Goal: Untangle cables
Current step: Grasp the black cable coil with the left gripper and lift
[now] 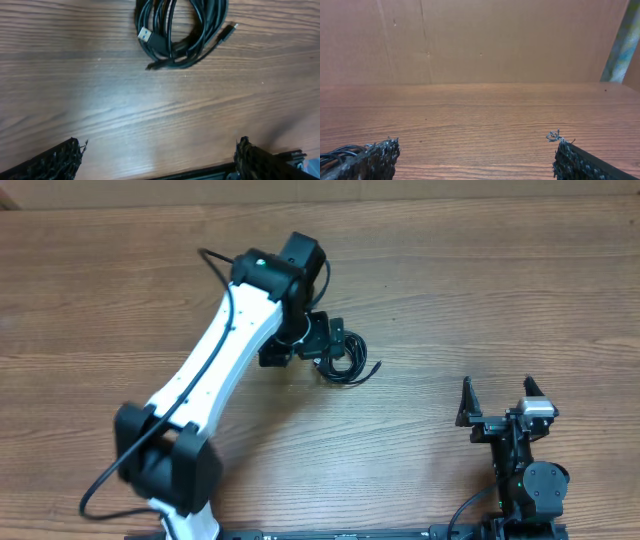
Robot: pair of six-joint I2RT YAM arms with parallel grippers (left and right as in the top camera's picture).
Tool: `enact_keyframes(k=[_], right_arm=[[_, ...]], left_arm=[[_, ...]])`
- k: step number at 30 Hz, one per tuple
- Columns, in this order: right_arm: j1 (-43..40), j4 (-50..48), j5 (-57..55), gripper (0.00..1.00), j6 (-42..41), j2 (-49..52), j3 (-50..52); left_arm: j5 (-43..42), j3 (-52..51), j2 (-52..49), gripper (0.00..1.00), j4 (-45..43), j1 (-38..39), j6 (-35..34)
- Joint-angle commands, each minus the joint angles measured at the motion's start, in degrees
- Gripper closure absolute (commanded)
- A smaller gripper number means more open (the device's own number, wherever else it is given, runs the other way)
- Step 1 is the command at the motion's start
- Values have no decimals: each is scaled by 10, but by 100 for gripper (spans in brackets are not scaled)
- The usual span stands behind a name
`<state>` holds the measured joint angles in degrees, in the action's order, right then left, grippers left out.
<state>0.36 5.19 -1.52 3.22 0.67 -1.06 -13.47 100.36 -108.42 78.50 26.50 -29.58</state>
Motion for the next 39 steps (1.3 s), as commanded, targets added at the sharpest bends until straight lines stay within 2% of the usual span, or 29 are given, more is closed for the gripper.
enact_keyframes(k=[1, 7, 14, 22, 26, 32, 37, 39], right_arm=[[-1, -3, -3, 0, 2, -5, 5], [-1, -3, -3, 0, 2, -5, 5], [-1, -3, -3, 0, 2, -5, 5], [-1, -3, -3, 0, 2, -5, 5], [-1, -3, -3, 0, 2, -5, 5], [-1, -3, -3, 0, 2, -5, 5], [-1, -3, -3, 0, 2, -5, 5], [-1, -3, -3, 0, 2, -5, 5]], left_arm=[[-15, 14, -42, 0, -13, 6, 13], [-28, 14, -107, 0, -41, 5, 2], [-87, 14, -155, 16, -85, 5, -3], [-56, 13, -172, 33, -87, 5, -21], [-56, 13, -172, 35, -81, 5, -17], [-56, 13, -172, 43, -63, 5, 16], [-56, 13, -172, 45, -61, 4, 28], [-56, 13, -172, 51, -63, 4, 28]])
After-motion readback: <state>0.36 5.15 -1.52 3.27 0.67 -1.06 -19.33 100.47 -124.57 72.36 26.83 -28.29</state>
